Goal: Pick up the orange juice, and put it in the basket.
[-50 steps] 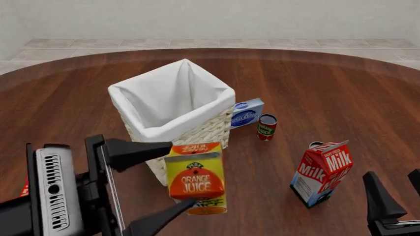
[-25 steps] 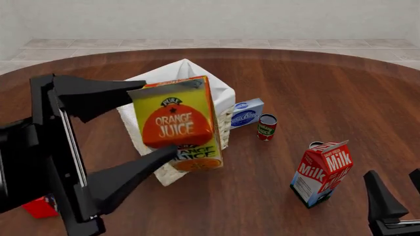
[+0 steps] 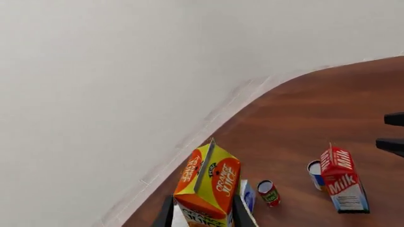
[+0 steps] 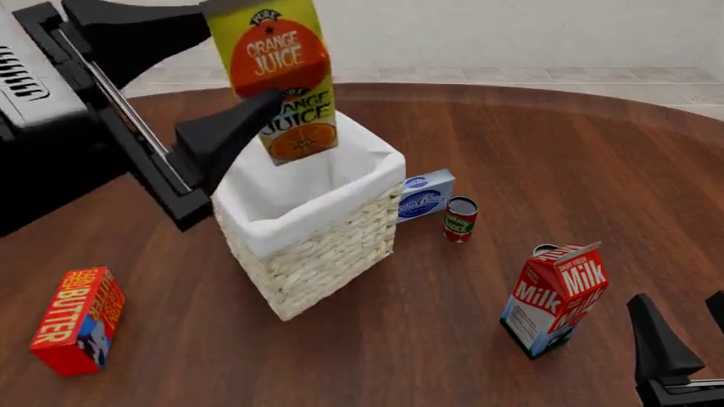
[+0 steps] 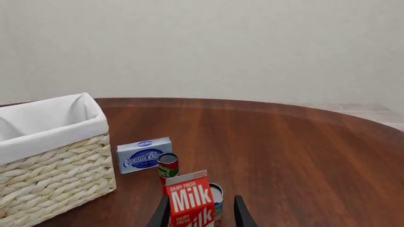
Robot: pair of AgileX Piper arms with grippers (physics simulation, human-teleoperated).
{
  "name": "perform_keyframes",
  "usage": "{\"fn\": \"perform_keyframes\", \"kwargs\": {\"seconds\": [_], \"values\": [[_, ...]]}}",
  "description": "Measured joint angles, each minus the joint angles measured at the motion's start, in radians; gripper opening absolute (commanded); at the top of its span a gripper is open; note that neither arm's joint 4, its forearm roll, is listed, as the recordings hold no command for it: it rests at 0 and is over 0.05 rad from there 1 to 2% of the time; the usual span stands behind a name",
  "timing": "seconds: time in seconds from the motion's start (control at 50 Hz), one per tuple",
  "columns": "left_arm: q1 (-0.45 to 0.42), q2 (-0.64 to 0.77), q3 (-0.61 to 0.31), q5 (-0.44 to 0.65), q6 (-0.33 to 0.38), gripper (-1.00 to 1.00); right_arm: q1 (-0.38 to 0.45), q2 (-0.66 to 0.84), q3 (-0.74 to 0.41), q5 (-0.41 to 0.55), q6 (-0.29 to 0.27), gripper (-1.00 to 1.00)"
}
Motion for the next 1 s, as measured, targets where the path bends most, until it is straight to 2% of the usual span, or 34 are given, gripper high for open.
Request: {"fn": "perform_keyframes", "kwargs": {"seconds": [0.24,0.46,0.74,1.0], "values": [[0.144,0.063,-0.042,-0.051,0.005,-1.0,-0.002,0.0,0.001,-0.001,0.0,1.0],[0.247,0.136,-0.047,-0.089,-0.028,-1.0,-0.005,0.0,0.0,0.0,-0.001,1.0],[0.315,0.228,-0.066,-0.075,-0.105,-1.0,-0.006,0.0,0.0,0.001,-0.002,1.0],[0.335,0.274,-0.066,-0.063,-0.16,-1.0,-0.006,0.0,0.0,0.0,-0.001,1.0]]}}
